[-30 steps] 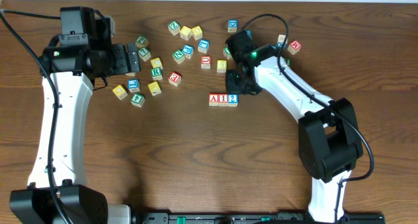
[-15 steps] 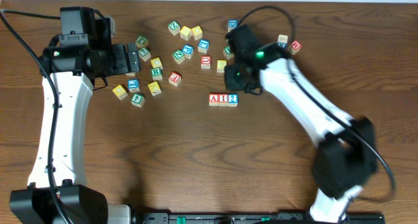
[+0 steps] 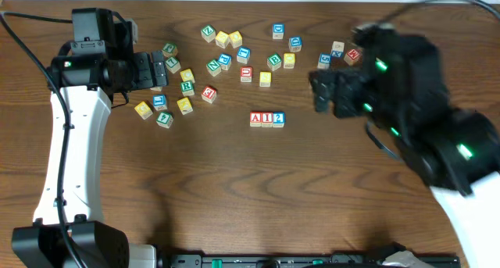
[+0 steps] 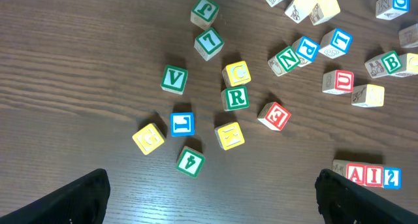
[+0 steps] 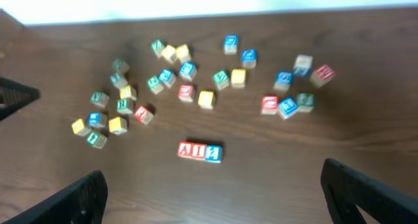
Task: Spell out AI2
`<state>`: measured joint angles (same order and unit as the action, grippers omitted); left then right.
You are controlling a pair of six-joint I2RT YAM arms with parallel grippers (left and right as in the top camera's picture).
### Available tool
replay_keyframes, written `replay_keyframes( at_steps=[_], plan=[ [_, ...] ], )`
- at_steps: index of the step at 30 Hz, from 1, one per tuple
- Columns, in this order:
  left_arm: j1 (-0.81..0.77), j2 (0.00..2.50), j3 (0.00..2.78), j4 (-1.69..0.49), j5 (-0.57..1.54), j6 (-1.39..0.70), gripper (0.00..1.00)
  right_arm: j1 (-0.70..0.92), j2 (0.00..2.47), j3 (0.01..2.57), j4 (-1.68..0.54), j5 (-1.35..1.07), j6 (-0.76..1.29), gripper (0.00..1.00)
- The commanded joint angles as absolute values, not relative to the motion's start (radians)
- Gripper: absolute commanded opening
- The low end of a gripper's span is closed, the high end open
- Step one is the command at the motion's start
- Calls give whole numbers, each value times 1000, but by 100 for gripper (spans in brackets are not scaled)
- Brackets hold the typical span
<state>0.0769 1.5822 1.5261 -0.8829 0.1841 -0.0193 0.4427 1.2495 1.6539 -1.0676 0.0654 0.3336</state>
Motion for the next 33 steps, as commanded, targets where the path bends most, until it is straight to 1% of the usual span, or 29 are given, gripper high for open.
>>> replay_keyframes(
  at_steps=[1, 5, 9, 12, 16, 20, 25, 29, 30, 33],
  plan=[
    [78, 1582, 1524, -884, 182, -17, 99, 432, 1179, 1661, -1095, 180, 297, 99],
    [78, 1582, 1524, -884, 182, -17, 99, 432, 1125, 1661, -1099, 325, 274, 99],
    [78, 1582, 1524, -884, 182, -17, 99, 429, 1116, 1660, -1142, 392, 205, 99],
    [78, 1582, 1524, -884, 182, -17, 99, 411, 1118, 1654, -1169, 394, 213, 99],
    [78, 1582, 1524, -884, 182, -17, 100, 364, 1116, 1606, -1129, 390, 250, 99],
    [78, 1582, 1524, -884, 182, -17, 99, 226, 1088, 1476, -960, 295, 238, 99],
    [78, 1582, 1524, -884, 182, -17, 99, 77, 935, 1158, -620, 42, 97, 99],
    [78, 1582, 1524, -884, 182, -17, 99, 28, 762, 871, -362, 16, 84, 99],
    [78, 1582, 1524, -884, 182, -17, 99, 12, 683, 750, -262, 16, 84, 99],
    [78, 1582, 1524, -884, 182, -17, 99, -2, 536, 543, -105, 16, 84, 99]
  ],
)
